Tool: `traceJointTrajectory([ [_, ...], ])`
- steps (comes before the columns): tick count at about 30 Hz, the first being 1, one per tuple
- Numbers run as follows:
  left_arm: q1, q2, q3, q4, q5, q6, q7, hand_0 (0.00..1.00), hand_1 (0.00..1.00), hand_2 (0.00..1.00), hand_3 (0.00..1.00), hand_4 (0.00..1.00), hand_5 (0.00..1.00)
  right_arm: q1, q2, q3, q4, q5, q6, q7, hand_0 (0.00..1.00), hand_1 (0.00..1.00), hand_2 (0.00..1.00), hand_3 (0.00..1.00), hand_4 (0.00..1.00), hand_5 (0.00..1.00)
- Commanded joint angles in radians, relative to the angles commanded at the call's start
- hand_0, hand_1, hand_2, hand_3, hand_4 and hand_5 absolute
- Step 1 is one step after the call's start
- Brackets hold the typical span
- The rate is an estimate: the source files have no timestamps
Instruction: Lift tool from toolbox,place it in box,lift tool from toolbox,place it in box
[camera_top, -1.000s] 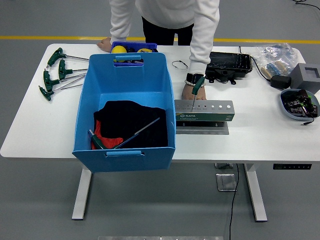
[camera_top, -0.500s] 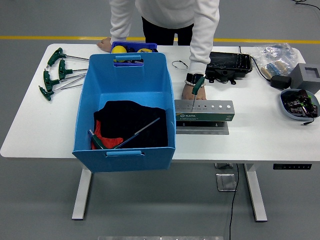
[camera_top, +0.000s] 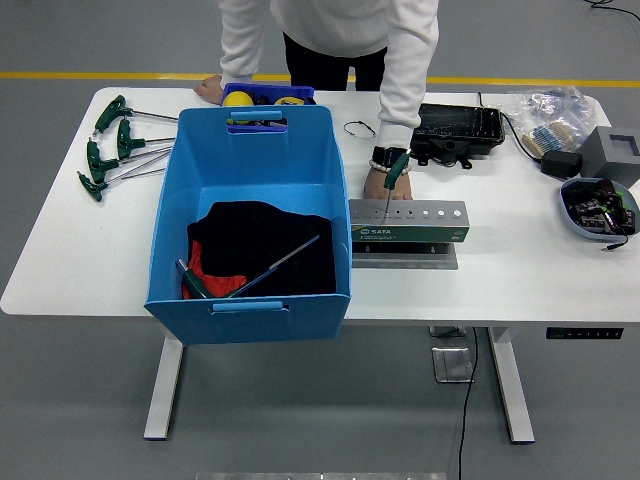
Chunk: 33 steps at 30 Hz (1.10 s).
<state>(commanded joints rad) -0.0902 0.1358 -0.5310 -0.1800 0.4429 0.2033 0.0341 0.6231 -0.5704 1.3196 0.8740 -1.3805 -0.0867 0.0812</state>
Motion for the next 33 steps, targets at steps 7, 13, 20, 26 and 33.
traceJointTrajectory([
  [7, 0.000, 0.001, 0.009, 0.000, -0.009, 0.000, -0.001, 0.748, 0.706, 0.761, 0.773, 0.793, 0.750, 0.000, 0.002, -0.001, -0.001, -0.001, 0.000, -0.001, 0.002, 0.002, 0.024, 0.002, 0.873, 0.781],
  [13, 0.000, 0.000, 0.015, 0.000, -0.015, 0.001, -0.003, 0.750, 0.706, 0.761, 0.773, 0.793, 0.751, 0.000, 0.001, 0.002, -0.001, -0.002, 0.001, -0.001, 0.002, 0.002, 0.023, 0.002, 0.873, 0.780],
  [20, 0.001, 0.000, 0.016, 0.000, -0.016, 0.002, -0.003, 0.749, 0.706, 0.762, 0.773, 0.794, 0.753, 0.000, 0.000, 0.003, 0.000, -0.003, 0.001, -0.002, 0.002, 0.002, 0.024, 0.002, 0.879, 0.782],
  [26, 0.003, -0.002, 0.037, 0.000, -0.046, 0.000, -0.005, 0.751, 0.709, 0.765, 0.774, 0.795, 0.754, -0.002, 0.003, -0.002, 0.002, 0.003, 0.003, -0.004, 0.002, 0.002, 0.024, 0.002, 0.881, 0.782],
  [33, -0.023, -0.001, 0.099, 0.000, -0.089, -0.001, -0.011, 0.750, 0.729, 0.771, 0.773, 0.794, 0.754, 0.023, -0.008, -0.004, 0.007, 0.005, 0.003, -0.004, 0.002, 0.002, 0.025, 0.002, 0.883, 0.782],
])
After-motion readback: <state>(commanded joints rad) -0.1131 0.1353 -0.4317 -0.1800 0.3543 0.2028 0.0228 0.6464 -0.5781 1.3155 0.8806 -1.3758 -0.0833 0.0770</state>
